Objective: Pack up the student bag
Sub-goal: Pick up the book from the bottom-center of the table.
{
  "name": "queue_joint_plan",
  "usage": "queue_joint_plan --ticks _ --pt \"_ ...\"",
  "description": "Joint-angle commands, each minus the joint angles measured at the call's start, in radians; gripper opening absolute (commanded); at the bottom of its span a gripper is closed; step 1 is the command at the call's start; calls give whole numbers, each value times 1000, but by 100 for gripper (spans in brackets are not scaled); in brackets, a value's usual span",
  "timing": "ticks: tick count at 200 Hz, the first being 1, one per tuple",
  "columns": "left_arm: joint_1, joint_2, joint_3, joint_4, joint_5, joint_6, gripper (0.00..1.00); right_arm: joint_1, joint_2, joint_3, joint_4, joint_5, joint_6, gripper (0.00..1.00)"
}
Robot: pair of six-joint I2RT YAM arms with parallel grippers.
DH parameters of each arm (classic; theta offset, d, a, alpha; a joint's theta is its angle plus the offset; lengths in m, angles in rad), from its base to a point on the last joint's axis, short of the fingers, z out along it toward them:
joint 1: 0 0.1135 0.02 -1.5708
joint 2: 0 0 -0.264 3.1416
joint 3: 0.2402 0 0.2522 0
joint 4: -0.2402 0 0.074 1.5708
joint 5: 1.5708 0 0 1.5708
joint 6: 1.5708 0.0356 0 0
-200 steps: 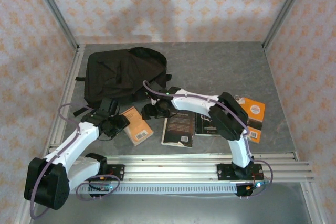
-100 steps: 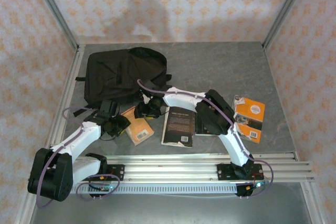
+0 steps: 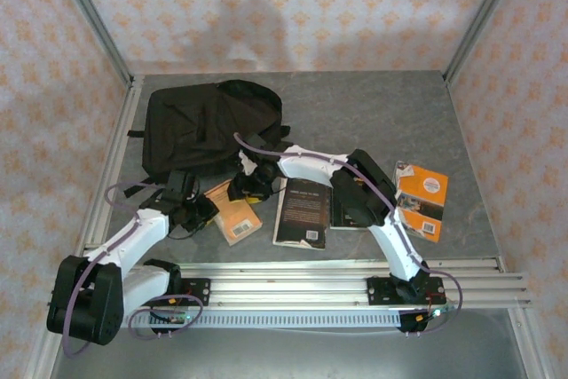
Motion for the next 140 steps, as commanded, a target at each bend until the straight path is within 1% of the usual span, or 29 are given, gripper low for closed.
queue_joint_plan --ticks 1,36,58,90,110,140 --pt "-13 -2 -36 -15 92 18 18 56 -91 -25 50 -210 24 55" --pt "-15 -11 -60 10 120 10 18 58 -132 -63 85 -251 40 55" --pt "-14 -26 -70 22 135 6 19 58 -138 -101 146 -276 80 55" --pt "-16 -47 -75 32 161 8 19 57 -128 -147 258 -349 148 55" --pt "-18 -54 -77 36 172 16 20 59 -113 -154 274 -370 159 55" --pt "-21 -61 -91 65 200 6 20 62 -90 -175 345 -387 212 55"
